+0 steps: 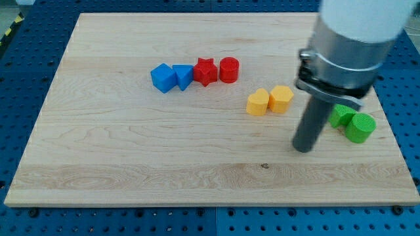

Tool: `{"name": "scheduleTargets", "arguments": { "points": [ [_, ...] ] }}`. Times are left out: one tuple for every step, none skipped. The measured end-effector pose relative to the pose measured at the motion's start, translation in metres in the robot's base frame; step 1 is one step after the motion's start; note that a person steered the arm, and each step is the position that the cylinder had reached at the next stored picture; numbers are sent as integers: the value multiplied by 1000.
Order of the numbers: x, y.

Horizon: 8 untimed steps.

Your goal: Drag the green circle below the yellow blocks

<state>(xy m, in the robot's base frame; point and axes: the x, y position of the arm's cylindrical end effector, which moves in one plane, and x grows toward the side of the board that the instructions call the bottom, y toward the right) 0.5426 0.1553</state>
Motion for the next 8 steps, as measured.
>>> {"name": "scheduleTargets", "arguments": {
  "points": [
    [7, 24],
    [7, 25],
    [17, 41],
    [36, 73],
    [43, 125],
    [37, 169],
    [7, 175],
    [-14, 172]
  ]
}}
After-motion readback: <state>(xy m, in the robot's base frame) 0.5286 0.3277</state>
